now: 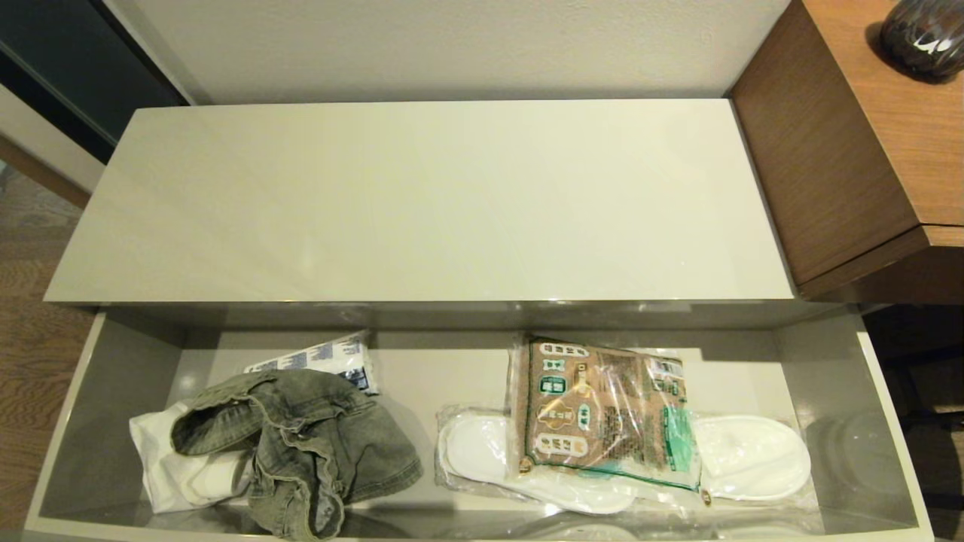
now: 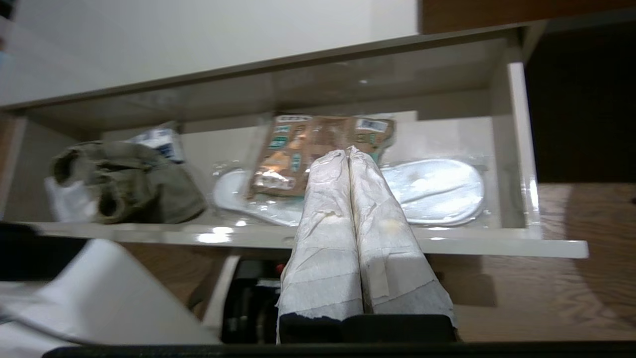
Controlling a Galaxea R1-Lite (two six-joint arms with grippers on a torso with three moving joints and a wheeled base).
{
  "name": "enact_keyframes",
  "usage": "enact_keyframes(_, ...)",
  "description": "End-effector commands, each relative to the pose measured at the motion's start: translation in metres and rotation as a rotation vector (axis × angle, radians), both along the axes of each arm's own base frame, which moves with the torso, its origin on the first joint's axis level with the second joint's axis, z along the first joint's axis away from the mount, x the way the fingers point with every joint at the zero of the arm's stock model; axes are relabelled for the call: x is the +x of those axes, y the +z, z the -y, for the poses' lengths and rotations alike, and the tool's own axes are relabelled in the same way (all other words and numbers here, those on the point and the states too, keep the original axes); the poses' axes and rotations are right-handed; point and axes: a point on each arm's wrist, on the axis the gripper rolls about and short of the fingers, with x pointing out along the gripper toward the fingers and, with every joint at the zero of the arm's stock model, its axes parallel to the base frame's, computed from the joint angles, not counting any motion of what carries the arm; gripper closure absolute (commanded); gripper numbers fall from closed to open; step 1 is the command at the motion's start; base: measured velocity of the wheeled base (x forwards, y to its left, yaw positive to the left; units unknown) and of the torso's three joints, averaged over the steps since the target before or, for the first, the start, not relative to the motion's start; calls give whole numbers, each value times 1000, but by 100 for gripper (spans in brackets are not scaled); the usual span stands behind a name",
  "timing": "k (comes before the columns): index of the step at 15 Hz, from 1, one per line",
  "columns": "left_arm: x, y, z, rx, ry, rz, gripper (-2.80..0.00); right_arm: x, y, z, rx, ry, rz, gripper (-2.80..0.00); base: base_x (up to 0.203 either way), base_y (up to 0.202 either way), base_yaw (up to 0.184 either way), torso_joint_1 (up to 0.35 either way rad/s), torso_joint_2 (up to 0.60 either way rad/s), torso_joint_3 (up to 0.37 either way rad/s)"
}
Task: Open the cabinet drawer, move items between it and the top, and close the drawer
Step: Close the drawer
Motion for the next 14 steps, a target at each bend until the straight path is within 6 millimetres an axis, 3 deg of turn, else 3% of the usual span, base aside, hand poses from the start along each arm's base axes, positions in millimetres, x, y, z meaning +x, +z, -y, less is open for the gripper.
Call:
enact_keyframes(1,0,0,0,1,2,-1,0,-5,19,0,30,16,7,0,0,0,0,0,0,0)
enact_keyframes(2,0,0,0,1,1,-1,0,-6,31,0,79,14,4,0,0,0,0,0,0,0)
enact_keyframes(5,0,0,0,1,1,-1,0,3,102,-1,228,-7,-34,0,0,0,0,0,0,0)
enact_keyframes(6,0,0,0,1,1,-1,0,11,110,-2,262,-37,-111,0,0,0,0,0,0,0)
enact_keyframes(8,0,0,0,1,1,-1,0,32,109,-6,310,-118,-304,0,0,0,0,0,0,0)
enact_keyframes(9,0,0,0,1,1,-1,0,33,109,-7,320,-128,-322,0,0,0,0,0,0,0)
enact_keyframes(13,0,0,0,1,1,-1,0,79,74,-4,330,-184,-723,0,0,0,0,0,0,0)
enact_keyframes(14,0,0,0,1,1,-1,0,81,72,-4,334,-179,-743,0,0,0,0,0,0,0)
